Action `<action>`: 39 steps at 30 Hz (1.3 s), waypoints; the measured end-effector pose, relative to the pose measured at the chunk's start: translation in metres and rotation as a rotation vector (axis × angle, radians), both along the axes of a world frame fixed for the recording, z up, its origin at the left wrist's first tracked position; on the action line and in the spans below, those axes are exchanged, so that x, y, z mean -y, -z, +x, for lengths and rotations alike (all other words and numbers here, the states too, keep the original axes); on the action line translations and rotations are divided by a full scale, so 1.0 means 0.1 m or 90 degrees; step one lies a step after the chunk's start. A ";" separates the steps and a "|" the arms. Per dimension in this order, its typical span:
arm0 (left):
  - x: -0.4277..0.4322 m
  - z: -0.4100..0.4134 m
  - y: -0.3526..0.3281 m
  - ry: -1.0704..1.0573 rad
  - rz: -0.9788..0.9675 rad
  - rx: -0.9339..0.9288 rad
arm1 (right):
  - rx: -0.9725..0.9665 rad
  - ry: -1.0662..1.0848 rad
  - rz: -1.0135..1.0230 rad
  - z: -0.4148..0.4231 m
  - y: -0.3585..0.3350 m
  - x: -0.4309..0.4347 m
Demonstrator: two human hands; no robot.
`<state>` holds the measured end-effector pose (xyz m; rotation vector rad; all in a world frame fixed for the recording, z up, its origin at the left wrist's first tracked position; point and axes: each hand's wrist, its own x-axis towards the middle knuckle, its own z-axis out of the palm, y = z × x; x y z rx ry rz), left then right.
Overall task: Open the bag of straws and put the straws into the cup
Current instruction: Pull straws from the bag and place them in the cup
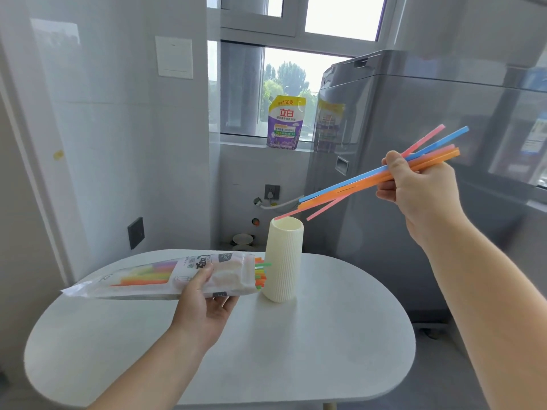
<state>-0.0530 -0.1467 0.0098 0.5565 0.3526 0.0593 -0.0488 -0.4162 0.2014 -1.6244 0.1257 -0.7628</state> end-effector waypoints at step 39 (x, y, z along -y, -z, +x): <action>-0.09 -0.11 -0.09 0.031 0.025 -0.009 | -0.265 -0.118 -0.291 1.00 0.44 -0.77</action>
